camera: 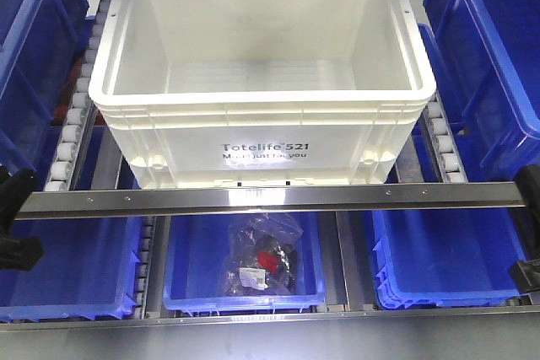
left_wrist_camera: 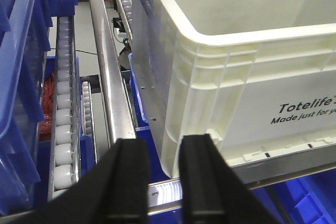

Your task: Place moving items into box and shelve

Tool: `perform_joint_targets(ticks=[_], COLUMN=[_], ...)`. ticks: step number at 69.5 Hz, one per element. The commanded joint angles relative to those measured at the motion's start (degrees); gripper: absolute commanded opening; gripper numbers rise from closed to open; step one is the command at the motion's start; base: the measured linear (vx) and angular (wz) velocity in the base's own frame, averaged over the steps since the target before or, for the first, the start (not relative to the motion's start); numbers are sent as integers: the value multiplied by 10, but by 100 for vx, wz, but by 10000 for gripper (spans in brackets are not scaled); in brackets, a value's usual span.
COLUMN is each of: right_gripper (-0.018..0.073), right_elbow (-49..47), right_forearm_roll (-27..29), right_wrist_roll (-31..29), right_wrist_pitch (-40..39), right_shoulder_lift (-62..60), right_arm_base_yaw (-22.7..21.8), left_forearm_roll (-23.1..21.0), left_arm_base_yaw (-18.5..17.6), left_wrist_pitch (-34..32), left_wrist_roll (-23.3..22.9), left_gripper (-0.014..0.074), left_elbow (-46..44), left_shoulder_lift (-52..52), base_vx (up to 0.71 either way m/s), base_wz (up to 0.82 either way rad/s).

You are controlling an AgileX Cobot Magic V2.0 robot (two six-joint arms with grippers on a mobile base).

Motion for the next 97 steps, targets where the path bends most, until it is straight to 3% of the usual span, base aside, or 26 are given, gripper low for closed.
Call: perform_joint_targets(ticks=[1, 4, 8, 55, 72, 88, 97], right_gripper=[211, 110, -15, -7, -7, -7, -8], right_elbow=[-17, -17, -17, -16, -16, -16, -16], right_forearm_roll=[-2, -2, -1, -1, -1, -1, -1], right_wrist_roll=[-8, -8, -5, -5, -5, -5, -5], right_wrist_pitch=[-50, -50, -50, -48, -48, -48, -48], right_shoulder_lift=[8, 8, 8, 8, 8, 8, 8], right_arm_base_yaw=[0, 0, 0, 0, 0, 0, 0], left_forearm_roll=[-5, -5, -5, -5, 14, 14, 16], left_arm_base_yaw=[-2, -2, -2, -2, -2, -2, -2], left_wrist_pitch=[-53, -54, -56, -46, 20, 16, 57], left_wrist_roll=[-4, -4, -3, -3, 62, 63, 63], left_gripper=[92, -6, -10, -8, -8, -8, -8], left_elbow=[-17, -17, -17, -17, 23, 148, 148], left_shoulder_lift=[2, 2, 2, 2, -163, -332, -358], base_vx=[0, 0, 0, 0, 0, 0, 0], base_wz=[0, 0, 0, 0, 0, 0, 0])
